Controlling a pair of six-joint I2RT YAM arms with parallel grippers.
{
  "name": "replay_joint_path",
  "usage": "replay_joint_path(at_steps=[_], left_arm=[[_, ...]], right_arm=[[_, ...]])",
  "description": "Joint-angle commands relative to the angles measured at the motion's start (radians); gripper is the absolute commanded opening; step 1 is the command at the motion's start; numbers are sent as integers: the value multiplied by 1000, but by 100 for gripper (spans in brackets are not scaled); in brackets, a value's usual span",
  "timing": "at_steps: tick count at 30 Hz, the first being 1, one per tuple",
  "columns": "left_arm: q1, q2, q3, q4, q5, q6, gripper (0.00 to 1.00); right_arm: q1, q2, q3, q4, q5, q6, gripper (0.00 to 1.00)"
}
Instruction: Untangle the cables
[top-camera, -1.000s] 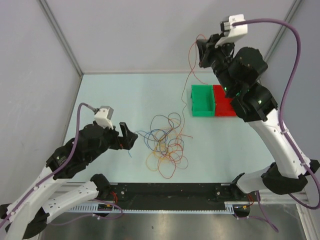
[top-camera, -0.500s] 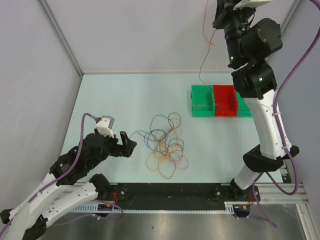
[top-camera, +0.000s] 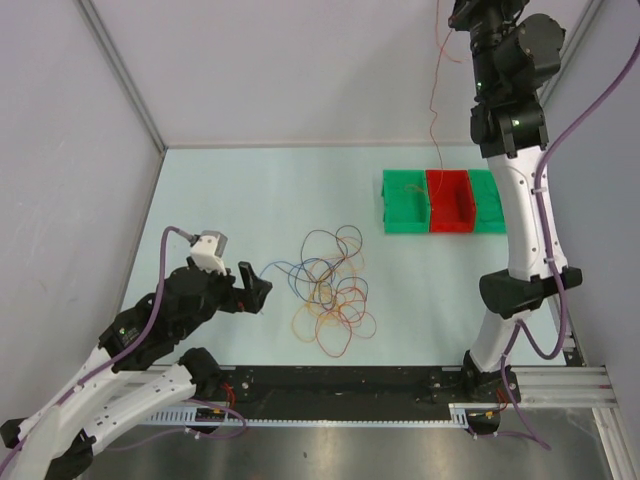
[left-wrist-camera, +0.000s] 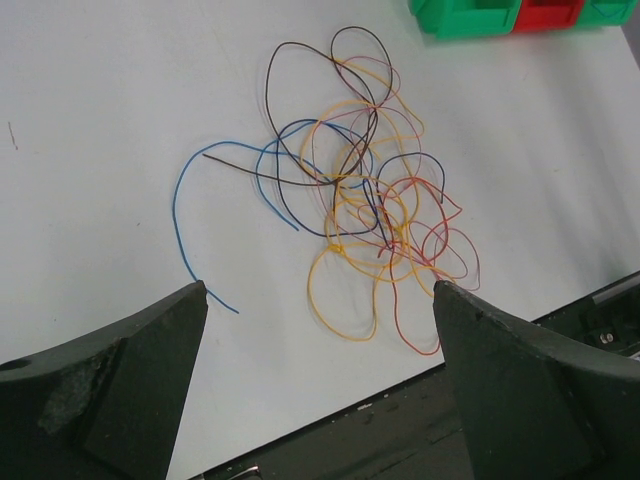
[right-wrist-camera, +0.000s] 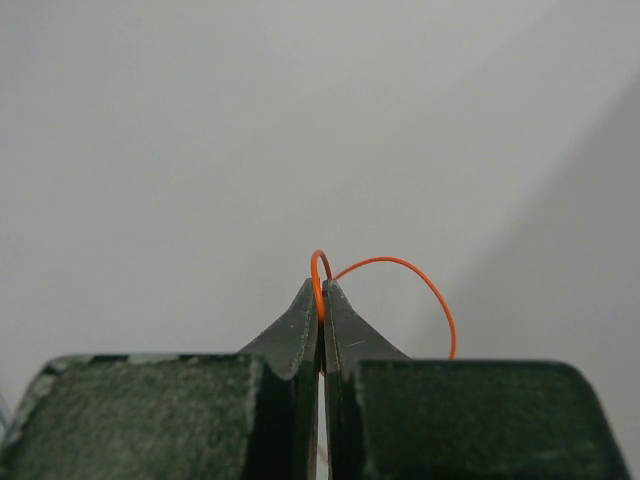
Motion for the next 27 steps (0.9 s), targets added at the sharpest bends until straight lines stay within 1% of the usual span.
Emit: replay_joint_path(at_steps=[1,9,10,12,13,16,17,20,23,27], left_arm=[[4,-4,-1,30,-28,11,100],[20,13,1,32,-25,12,100],[20,14,1,32,-25,14,100],[27,14,-1,33,-22,14,100],[30,14,-1,35,-19,14,100],[41,14,-2,38,-11,19,100],[44,14,-2,39,-9,19,100],[47,13,-2,39,-8,20,100],[47,11,-4,42,-8,20,100],[50,11,-4,41,-8,20,100]], right_arm=[[-48,58,1,36,-82,69,0],[-57,43,-192,73,-103,95,0],[-57,36,-241,78,-105,101,0],[-57,2,-306,119,-97,109,0],[-57,-13,-373,128,-93,126,0],[-59,-86,-499,188,-74,149,0],[-59,-107,-584,215,-68,164,0],[-60,-173,-720,255,-57,184,0],[-62,-211,-806,265,-54,200,0],[-62,-245,-873,269,-51,209,0]])
